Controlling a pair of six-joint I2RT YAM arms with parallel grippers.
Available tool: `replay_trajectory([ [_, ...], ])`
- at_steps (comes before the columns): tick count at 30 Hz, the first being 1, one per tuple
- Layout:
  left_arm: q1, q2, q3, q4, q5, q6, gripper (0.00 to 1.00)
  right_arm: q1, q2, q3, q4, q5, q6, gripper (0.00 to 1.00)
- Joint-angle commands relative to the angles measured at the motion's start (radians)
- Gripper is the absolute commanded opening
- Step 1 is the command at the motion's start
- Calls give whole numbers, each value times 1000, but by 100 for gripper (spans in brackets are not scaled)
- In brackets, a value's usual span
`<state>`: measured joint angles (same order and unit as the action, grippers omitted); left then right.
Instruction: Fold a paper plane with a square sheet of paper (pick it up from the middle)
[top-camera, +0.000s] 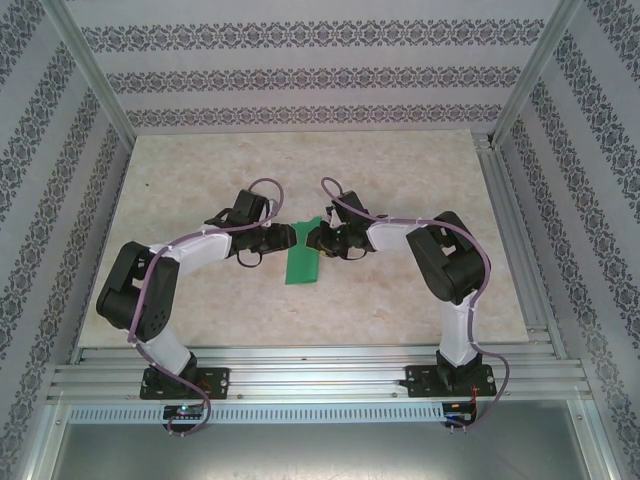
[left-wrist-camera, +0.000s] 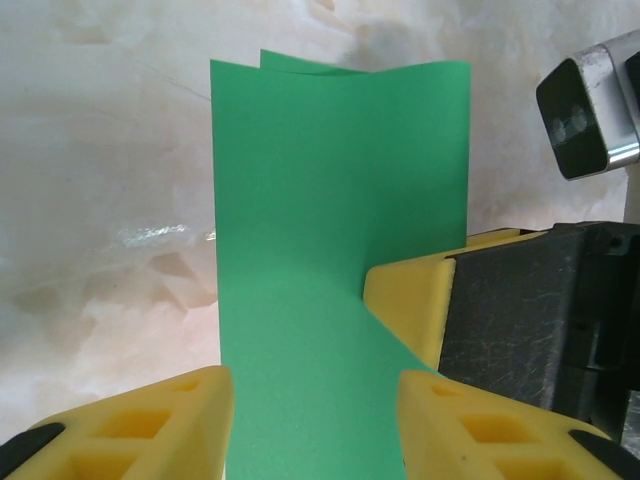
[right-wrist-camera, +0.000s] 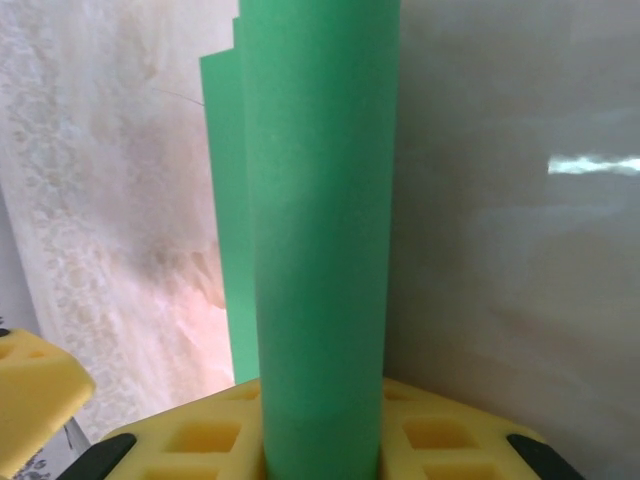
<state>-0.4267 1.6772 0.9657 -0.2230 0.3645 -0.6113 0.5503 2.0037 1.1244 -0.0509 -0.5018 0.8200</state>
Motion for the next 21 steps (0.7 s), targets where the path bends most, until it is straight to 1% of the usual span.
replay_trajectory([
  [1, -16, 17, 30, 37, -23, -8, 48, -15, -8, -7, -42, 28, -59, 27],
  [5, -21, 27, 34, 33, -45, -14, 47, -13, 6, 2, -51, 35, -62, 28],
  [7, -22, 16, 32, 11, -116, -28, 45, -10, 12, 12, -71, 47, -79, 29],
  [10, -19, -29, 13, -40, -278, -70, 46, -6, 23, 26, -115, 67, -112, 32],
  [14, -18, -82, -15, -48, -336, -86, 47, -4, 26, 29, -149, 93, -144, 32],
  [17, -16, -93, -21, -58, -332, -79, 48, -4, 19, 23, -153, 110, -151, 34],
  [18, -16, -90, -26, -43, -307, -73, 48, -4, 13, 18, -146, 114, -150, 35],
  [21, -16, -59, -33, 30, -169, -52, 44, -4, 9, 18, -148, 129, -138, 35],
])
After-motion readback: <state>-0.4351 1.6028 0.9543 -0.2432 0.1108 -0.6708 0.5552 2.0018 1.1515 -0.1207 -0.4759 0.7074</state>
